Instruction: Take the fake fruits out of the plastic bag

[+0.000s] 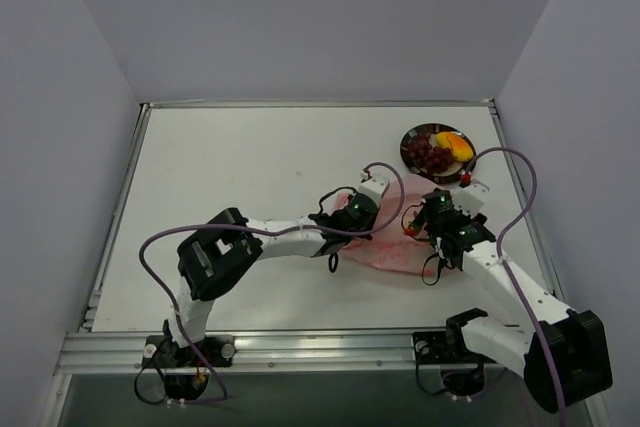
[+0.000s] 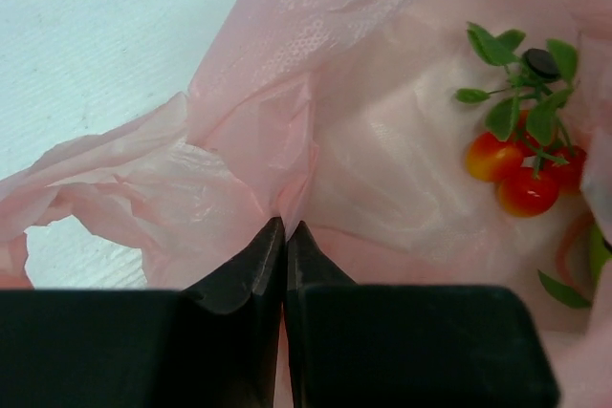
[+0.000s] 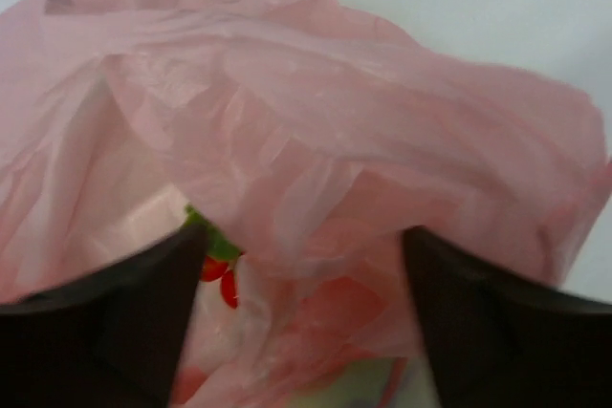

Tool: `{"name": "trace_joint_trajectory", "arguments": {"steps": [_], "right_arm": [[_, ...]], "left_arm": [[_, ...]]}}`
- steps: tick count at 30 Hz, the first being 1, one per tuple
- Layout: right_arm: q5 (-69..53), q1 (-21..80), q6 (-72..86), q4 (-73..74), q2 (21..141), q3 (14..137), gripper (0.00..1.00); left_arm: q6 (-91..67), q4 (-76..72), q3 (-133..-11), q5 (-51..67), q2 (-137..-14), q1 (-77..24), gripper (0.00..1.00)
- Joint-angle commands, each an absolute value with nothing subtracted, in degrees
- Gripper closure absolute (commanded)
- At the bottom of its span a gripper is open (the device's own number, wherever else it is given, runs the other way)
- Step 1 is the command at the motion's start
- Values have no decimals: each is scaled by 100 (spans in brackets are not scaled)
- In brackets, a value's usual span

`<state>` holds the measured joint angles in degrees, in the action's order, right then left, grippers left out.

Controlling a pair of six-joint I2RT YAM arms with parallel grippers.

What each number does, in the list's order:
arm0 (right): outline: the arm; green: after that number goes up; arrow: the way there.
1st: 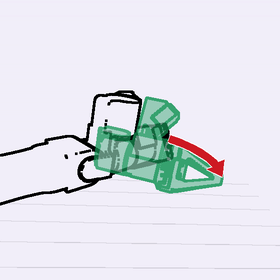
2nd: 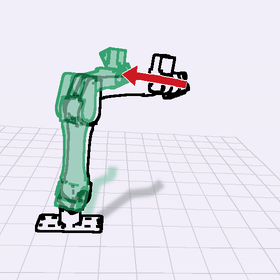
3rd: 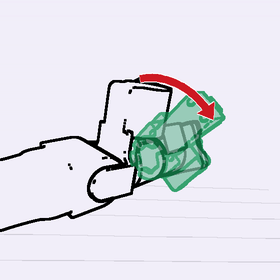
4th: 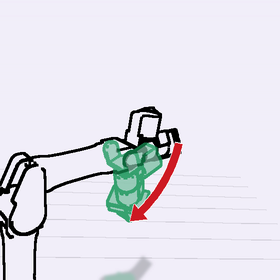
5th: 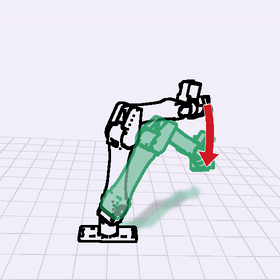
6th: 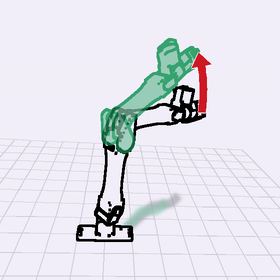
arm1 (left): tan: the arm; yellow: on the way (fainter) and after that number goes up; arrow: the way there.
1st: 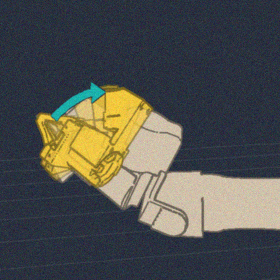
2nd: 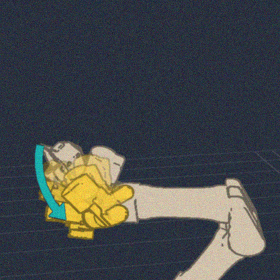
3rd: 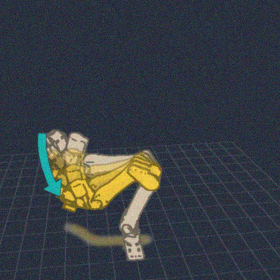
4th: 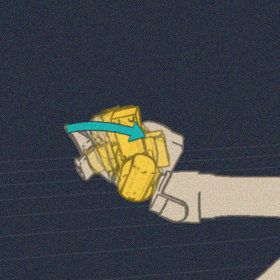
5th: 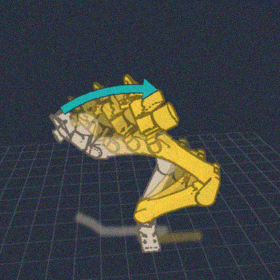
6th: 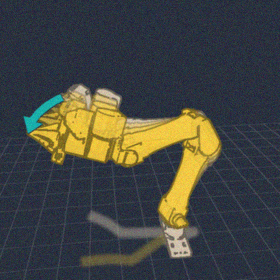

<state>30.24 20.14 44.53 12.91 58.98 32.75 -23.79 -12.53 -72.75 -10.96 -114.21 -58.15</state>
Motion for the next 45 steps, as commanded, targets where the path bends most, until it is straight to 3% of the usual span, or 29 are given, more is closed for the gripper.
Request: {"name": "trace_joint_trajectory", "arguments": {"steps": [1, 4, 5, 12, 24, 26, 27, 29, 30, 33, 37, 38, 39, 42, 45], "right_arm": [[2384, 1645, 4018, 564, 6160, 3129, 42], [1680, 1424, 3631, -191, 6432, 3251, 94], [1600, 1415, 3569, -376, 6547, 3374, 100], [1230, 1380, 2918, -589, 6786, 4798, 100], [1889, 1020, 4051, 544, 4958, 2689, 97], [2003, 1020, 4096, 712, 4764, 2794, 85], [1995, 1020, 3974, 755, 4685, 2952, 67], [1881, 1028, 3833, 1018, 4597, 3198, 54], [1716, 1046, 3702, 1124, 4423, 3460, 39], [1486, 1081, 3507, 1405, 4123, 3926, 27], [1109, 1212, 3139, 1774, 3928, 4454, 31], [1012, 1248, 3103, 1801, 3964, 4543, 37], [889, 1292, 3042, 1810, 4025, 4614, 56], [449, 1616, 2953, 1811, 4340, 4755, 84], [456, 2274, 2944, 1793, 4805, 4781, 90]], "left_arm": [[-2513, -1582, -7094, -1301, -10706, -5731, 98], [-2619, -1713, -6900, -1301, -10416, -5661, 98], [-2637, -1740, -6856, -1301, -10293, -5643, 98], [-2724, -1793, -6531, -1441, -9756, -5590, 98], [-3111, -1995, -6091, -1125, -9861, -5599, 98], [-3120, -2004, -6082, -1099, -9835, -5616, 98], [-3111, -2013, -6065, -1107, -9818, -5625, 98], [-3103, -2039, -6047, -1090, -9782, -5651, 98], [-3103, -2056, -6038, -1090, -9782, -5660, 98], [-3120, -2144, -6003, -1037, -9800, -5695, 98], [-3129, -2241, -6029, -984, -9870, -5739, 98], [-3129, -2250, -6047, -984, -9888, -5757, 98], [-3129, -2259, -6038, -976, -9888, -5766, 98], [-3120, -2285, -6021, -993, -9870, -5792, 98], [-3103, -2285, -6003, -1002, -9835, -5792, 98]]}}
